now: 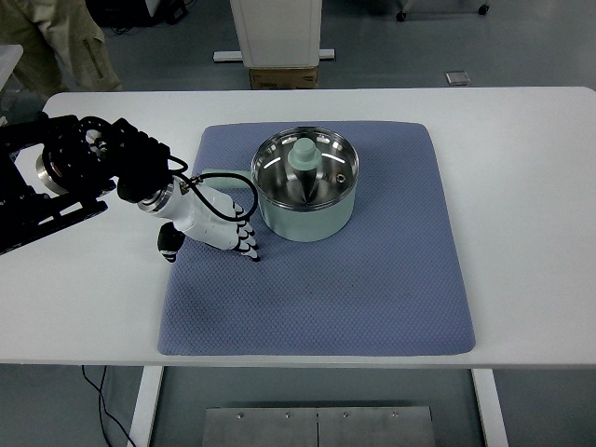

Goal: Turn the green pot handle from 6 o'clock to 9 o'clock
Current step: 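Lift the left hand off the handle and up over the pot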

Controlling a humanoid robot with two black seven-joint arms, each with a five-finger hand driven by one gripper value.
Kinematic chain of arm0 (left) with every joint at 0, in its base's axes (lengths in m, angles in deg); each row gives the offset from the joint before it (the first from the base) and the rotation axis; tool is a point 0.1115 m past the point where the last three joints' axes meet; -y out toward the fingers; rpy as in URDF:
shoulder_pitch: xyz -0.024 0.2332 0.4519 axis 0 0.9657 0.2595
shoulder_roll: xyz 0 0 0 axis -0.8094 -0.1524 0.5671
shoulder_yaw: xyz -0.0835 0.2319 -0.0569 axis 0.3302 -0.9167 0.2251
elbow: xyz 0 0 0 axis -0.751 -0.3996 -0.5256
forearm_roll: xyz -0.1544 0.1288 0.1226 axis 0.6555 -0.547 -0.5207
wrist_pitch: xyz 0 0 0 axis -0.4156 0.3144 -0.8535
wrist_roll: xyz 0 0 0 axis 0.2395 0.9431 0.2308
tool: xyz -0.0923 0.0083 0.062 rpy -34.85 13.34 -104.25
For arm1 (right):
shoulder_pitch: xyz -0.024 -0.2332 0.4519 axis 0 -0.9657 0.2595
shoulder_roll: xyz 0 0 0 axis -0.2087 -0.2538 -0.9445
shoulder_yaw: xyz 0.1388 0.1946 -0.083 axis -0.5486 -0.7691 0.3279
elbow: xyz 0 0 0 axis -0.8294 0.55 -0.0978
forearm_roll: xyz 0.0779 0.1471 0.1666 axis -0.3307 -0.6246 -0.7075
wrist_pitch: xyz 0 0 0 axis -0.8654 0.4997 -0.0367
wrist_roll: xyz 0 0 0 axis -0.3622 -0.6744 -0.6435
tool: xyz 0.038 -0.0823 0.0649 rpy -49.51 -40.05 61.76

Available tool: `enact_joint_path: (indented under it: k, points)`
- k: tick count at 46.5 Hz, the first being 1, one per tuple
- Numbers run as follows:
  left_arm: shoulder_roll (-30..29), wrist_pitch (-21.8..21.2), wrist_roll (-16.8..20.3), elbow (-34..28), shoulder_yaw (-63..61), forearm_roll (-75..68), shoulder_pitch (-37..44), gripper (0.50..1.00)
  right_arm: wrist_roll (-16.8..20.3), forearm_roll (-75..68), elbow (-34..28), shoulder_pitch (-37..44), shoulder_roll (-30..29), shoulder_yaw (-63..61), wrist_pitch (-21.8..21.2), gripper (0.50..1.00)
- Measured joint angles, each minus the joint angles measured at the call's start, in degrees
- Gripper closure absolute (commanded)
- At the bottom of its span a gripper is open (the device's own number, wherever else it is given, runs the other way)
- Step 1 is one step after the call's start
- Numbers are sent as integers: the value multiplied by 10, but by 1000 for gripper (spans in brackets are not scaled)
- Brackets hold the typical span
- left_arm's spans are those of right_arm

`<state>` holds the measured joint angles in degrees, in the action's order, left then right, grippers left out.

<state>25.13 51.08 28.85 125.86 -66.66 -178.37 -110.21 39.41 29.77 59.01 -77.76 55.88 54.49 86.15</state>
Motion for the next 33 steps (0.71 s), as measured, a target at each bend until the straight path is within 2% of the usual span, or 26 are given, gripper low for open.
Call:
enact_joint_path:
  k: [15, 24, 33]
  points:
    - [-2, 14, 0, 68, 1, 150, 1, 500, 0, 0, 0, 0, 0, 0, 0, 500]
    - [-2, 7, 0, 72, 8, 268, 8, 500, 0, 0, 0, 0, 0, 0, 0, 500]
    - [-2, -5, 0, 66, 44, 475, 16, 500, 0, 0, 0, 0, 0, 0, 0, 500]
